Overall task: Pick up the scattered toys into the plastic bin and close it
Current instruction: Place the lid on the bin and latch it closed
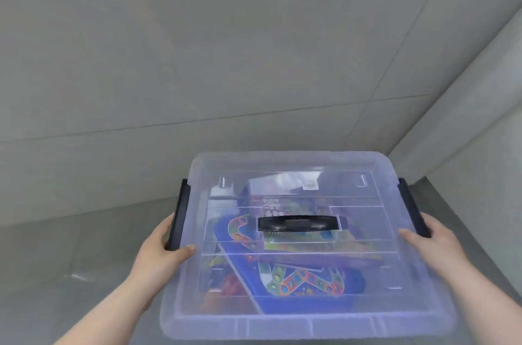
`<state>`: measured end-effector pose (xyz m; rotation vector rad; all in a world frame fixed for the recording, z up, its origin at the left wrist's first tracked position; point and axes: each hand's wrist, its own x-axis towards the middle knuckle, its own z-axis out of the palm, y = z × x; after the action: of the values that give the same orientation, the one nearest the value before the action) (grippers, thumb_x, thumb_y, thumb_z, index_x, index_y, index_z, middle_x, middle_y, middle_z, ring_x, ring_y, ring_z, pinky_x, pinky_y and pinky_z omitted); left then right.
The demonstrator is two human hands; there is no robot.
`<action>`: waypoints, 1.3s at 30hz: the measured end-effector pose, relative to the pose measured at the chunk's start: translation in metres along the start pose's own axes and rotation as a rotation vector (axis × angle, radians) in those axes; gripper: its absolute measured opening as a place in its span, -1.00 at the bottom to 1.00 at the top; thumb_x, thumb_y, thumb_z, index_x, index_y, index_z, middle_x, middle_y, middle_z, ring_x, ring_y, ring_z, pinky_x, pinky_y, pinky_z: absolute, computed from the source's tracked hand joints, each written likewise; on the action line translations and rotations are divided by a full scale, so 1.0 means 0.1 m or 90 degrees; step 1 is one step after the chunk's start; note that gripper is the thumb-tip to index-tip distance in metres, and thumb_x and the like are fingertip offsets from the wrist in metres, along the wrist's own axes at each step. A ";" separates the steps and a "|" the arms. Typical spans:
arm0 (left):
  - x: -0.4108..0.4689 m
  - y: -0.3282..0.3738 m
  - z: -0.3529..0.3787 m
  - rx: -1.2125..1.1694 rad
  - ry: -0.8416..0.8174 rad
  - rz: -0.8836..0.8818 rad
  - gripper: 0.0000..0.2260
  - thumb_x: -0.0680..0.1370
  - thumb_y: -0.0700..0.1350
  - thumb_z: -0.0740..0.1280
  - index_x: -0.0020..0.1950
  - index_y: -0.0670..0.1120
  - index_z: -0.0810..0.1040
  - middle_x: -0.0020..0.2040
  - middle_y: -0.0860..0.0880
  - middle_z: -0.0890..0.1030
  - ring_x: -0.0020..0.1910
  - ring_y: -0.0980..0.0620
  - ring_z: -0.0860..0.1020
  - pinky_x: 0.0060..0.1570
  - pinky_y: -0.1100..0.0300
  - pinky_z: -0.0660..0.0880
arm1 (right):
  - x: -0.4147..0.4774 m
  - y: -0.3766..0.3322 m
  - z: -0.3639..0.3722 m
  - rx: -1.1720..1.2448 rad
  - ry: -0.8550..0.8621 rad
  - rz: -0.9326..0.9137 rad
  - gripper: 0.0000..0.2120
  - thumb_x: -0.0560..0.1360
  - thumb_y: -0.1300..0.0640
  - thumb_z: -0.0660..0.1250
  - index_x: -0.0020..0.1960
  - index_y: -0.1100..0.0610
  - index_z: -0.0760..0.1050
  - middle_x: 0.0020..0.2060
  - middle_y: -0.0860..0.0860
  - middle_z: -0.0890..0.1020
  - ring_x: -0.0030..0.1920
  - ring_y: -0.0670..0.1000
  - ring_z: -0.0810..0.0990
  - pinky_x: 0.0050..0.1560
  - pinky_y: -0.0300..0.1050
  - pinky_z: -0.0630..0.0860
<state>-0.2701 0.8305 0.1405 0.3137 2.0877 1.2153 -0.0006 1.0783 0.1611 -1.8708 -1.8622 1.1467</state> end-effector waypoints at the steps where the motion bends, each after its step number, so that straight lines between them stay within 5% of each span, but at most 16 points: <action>1: 0.11 -0.09 0.10 -0.001 0.013 0.011 -0.44 0.44 -0.39 0.33 0.39 -0.08 0.31 0.04 -0.05 0.53 -0.02 -0.06 0.50 0.04 0.14 0.38 | 0.17 0.10 0.08 -0.002 0.003 -0.014 -0.61 0.49 0.34 0.28 0.31 0.26 0.40 0.18 0.20 0.54 0.02 0.06 0.43 0.02 -0.12 0.31; 5: 0.44 -0.34 0.43 -0.007 0.037 0.058 -0.48 0.45 -0.36 0.33 0.37 -0.05 0.34 -0.12 0.02 0.56 -0.18 0.04 0.53 -0.14 0.16 0.39 | 0.64 0.37 0.30 0.009 0.013 -0.048 -0.68 0.48 0.35 0.28 0.24 0.29 0.45 -0.05 0.11 0.51 -0.08 0.08 0.42 -0.25 -0.14 0.31; 8: 0.59 -0.36 0.62 0.028 0.070 0.097 -0.51 0.48 -0.31 0.30 0.38 -0.03 0.32 -0.08 0.10 0.54 -0.14 0.06 0.52 -0.20 0.19 0.38 | 0.82 0.45 0.39 0.021 0.011 -0.046 -0.63 0.49 0.35 0.26 0.29 0.24 0.42 0.05 0.12 0.54 0.00 0.09 0.45 -0.02 -0.12 0.31; 10: 0.66 -0.37 0.71 0.134 0.112 0.130 -0.49 0.51 -0.20 0.26 0.44 -0.07 0.21 0.19 0.01 0.47 0.14 -0.07 0.44 0.07 0.11 0.35 | 0.88 0.42 0.41 -0.030 0.020 -0.076 -0.53 0.50 0.28 0.26 0.39 0.11 0.31 0.28 0.10 0.48 0.21 0.14 0.45 0.13 -0.03 0.34; 13: 0.57 -0.42 0.78 0.352 0.160 0.241 -0.41 0.48 0.00 0.25 0.47 -0.03 0.14 0.48 -0.07 0.18 0.47 -0.06 0.09 0.43 0.11 -0.02 | 0.80 0.33 0.41 -0.229 0.095 -0.099 -0.40 0.54 0.11 0.21 0.51 0.02 0.03 0.50 0.02 0.15 0.46 0.14 0.21 0.34 0.12 0.22; 16: 0.45 -0.52 0.91 0.566 0.018 0.322 -0.50 0.53 0.25 -0.07 0.35 0.03 0.29 0.33 -0.08 0.45 0.41 0.03 0.08 0.40 0.26 -0.16 | 0.62 0.41 0.53 -0.296 0.060 -0.041 -0.45 0.58 0.10 0.10 0.52 0.04 -0.01 0.53 0.05 0.04 0.44 0.22 0.20 0.32 0.11 0.26; 19: 0.47 -0.55 1.03 0.649 -0.014 0.284 -0.49 0.56 0.22 -0.24 0.27 0.04 0.33 0.23 -0.07 0.57 0.33 0.03 0.23 0.42 0.18 -0.17 | 0.66 0.53 0.62 -0.280 0.083 -0.053 -0.51 0.58 0.21 0.07 0.50 0.10 0.10 0.51 0.10 0.12 0.36 0.28 0.27 0.25 0.11 0.31; 26: 0.66 -0.35 1.22 0.677 -0.007 0.239 -0.45 0.57 0.19 -0.24 0.24 -0.02 0.40 0.19 -0.11 0.60 0.17 -0.11 0.57 0.43 0.17 -0.29 | 1.19 0.26 0.63 -0.325 0.082 -0.111 -0.51 0.59 0.25 0.03 0.50 0.08 0.09 0.51 0.06 0.12 0.35 0.25 0.29 0.21 0.08 0.36; 31: 0.79 -0.34 1.39 0.743 0.053 0.268 -0.36 0.57 0.17 -0.25 0.19 -0.11 0.51 0.15 -0.16 0.62 0.09 -0.25 0.59 0.43 0.14 -0.32 | 1.42 0.14 0.64 -0.334 0.076 -0.116 -0.51 0.59 0.24 0.02 0.50 0.04 0.09 0.51 0.02 0.11 0.35 0.23 0.28 0.19 0.09 0.36; 39: 0.90 -0.37 1.52 0.807 0.035 0.284 -0.33 0.58 0.13 -0.25 0.13 -0.16 0.59 0.13 -0.19 0.62 0.02 -0.34 0.59 0.24 0.05 -0.03 | 1.52 0.16 0.62 -0.361 0.059 -0.129 -0.51 0.59 0.23 -0.02 0.51 0.03 0.05 0.52 0.01 0.07 0.38 0.21 0.24 0.23 0.08 0.34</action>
<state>-0.2293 0.9593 0.0204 1.3502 2.6514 -0.0940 -0.0517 1.1967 0.0575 -1.8845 -2.4307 0.4818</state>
